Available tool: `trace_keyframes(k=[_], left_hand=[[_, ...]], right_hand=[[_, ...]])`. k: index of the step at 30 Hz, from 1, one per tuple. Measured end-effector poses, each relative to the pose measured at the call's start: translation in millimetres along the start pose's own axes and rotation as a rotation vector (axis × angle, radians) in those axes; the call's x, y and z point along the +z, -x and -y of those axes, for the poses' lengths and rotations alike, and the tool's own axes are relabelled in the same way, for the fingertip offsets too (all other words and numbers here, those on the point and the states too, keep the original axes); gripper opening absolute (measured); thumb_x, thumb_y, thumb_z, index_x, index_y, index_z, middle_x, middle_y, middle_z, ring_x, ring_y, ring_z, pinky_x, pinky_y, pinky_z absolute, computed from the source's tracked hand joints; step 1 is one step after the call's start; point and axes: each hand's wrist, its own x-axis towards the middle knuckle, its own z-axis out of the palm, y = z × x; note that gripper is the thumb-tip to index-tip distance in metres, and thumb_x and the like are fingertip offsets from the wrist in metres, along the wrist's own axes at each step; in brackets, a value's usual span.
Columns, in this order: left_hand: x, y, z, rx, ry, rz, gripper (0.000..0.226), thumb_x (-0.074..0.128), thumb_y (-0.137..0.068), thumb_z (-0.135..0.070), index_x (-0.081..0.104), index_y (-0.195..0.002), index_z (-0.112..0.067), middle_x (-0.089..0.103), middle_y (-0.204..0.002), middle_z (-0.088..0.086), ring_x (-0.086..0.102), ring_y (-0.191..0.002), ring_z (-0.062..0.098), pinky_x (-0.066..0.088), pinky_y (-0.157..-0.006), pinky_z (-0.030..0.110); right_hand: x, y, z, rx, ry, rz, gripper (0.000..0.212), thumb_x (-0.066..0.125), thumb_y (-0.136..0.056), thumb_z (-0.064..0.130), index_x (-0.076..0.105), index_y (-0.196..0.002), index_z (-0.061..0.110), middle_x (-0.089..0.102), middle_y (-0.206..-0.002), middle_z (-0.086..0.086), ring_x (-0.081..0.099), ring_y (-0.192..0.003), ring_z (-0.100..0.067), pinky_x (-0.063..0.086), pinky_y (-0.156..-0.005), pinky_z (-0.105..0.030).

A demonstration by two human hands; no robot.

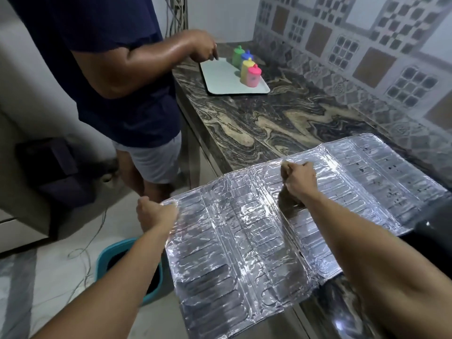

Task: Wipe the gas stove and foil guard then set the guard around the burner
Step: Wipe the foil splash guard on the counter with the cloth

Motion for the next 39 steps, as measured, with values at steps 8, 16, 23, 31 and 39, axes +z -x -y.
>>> trace_keyframes(k=[8, 16, 23, 31, 39], left_hand=[[71.0, 82.2, -45.6, 0.962, -0.436, 0.422, 0.057, 0.051, -0.094, -0.036, 0.036, -0.146, -0.017, 0.025, -0.159, 0.003, 0.011, -0.149, 0.019, -0.001, -0.121, 0.045], [117.0, 113.0, -47.0, 0.996, -0.878, 0.722, 0.092, 0.043, -0.093, -0.056, -0.008, -0.153, -0.010, -0.019, -0.159, 0.009, -0.017, -0.147, 0.023, -0.008, -0.118, 0.056], [112.6, 92.6, -65.7, 0.947, -0.948, 0.665, 0.090, 0.051, -0.092, -0.045, -0.003, -0.154, -0.009, -0.014, -0.161, 0.010, -0.012, -0.149, 0.027, -0.005, -0.117, 0.059], [105.7, 76.3, -65.1, 0.918, -0.915, 0.654, 0.103, 0.048, -0.085, -0.067, -0.006, -0.155, -0.014, -0.020, -0.160, 0.004, -0.014, -0.148, 0.029, -0.007, -0.112, 0.064], [126.9, 86.0, -67.1, 0.969, -0.944, 0.620, 0.105, 0.042, -0.082, -0.076, -0.004, -0.155, -0.017, -0.016, -0.161, 0.004, -0.018, -0.147, 0.029, -0.011, -0.112, 0.064]], right_hand=[[-6.4, 66.1, -9.4, -0.383, 0.083, -0.077, 0.024, 0.053, -0.095, 0.038, 0.059, -0.115, 0.026, 0.041, -0.106, -0.004, 0.036, -0.095, -0.015, 0.039, -0.073, -0.027], [-20.4, 67.6, -101.7, -0.121, 0.203, -0.058, 0.022, 0.045, -0.097, 0.028, 0.055, -0.116, 0.034, 0.038, -0.099, -0.003, 0.039, -0.093, -0.021, 0.046, -0.085, -0.038], [-39.5, 102.5, -62.6, -0.196, 0.080, -0.045, 0.016, 0.053, -0.090, 0.015, 0.054, -0.099, 0.028, 0.040, -0.104, -0.003, 0.042, -0.102, -0.023, 0.039, -0.079, -0.033], [-17.3, 126.8, -73.9, -0.423, 0.219, 0.227, 0.050, 0.031, -0.089, 0.052, 0.052, -0.132, 0.038, 0.046, -0.143, -0.002, 0.047, -0.121, -0.027, 0.042, -0.101, -0.044], [-31.5, 123.6, -52.9, -0.373, 0.131, 0.254, 0.056, 0.050, -0.091, 0.011, 0.041, -0.144, 0.026, 0.044, -0.143, -0.002, 0.046, -0.121, -0.027, 0.042, -0.101, -0.043]])
